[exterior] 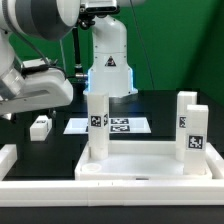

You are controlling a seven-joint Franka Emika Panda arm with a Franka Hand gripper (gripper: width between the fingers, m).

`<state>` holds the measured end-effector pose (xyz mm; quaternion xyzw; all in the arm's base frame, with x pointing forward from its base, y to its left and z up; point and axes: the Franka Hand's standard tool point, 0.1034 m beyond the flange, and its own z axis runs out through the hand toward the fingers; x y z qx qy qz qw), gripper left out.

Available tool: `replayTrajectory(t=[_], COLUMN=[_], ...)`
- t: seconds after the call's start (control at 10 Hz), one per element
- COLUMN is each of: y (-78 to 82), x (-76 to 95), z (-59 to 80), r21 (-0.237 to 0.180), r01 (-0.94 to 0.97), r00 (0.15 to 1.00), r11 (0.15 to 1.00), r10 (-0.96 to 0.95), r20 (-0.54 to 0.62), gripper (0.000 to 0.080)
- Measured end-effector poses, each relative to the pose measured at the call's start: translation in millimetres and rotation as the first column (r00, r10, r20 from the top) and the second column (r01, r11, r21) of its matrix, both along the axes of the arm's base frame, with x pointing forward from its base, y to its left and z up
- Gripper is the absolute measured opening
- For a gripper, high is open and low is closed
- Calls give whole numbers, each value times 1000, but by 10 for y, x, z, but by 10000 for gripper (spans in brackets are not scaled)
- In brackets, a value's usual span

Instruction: Assemble desk

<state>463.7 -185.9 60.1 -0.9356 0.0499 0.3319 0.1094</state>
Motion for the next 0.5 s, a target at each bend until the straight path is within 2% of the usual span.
replayTrajectory(t=[0.2, 0.5], y=[-91, -83], x=[-299, -319], z=[-151, -174], r21=[-25, -29], r01=[-40, -35], r00=[992, 991], r11=[999, 999], r10=[37, 32], r20=[-120, -127], gripper=[649, 649])
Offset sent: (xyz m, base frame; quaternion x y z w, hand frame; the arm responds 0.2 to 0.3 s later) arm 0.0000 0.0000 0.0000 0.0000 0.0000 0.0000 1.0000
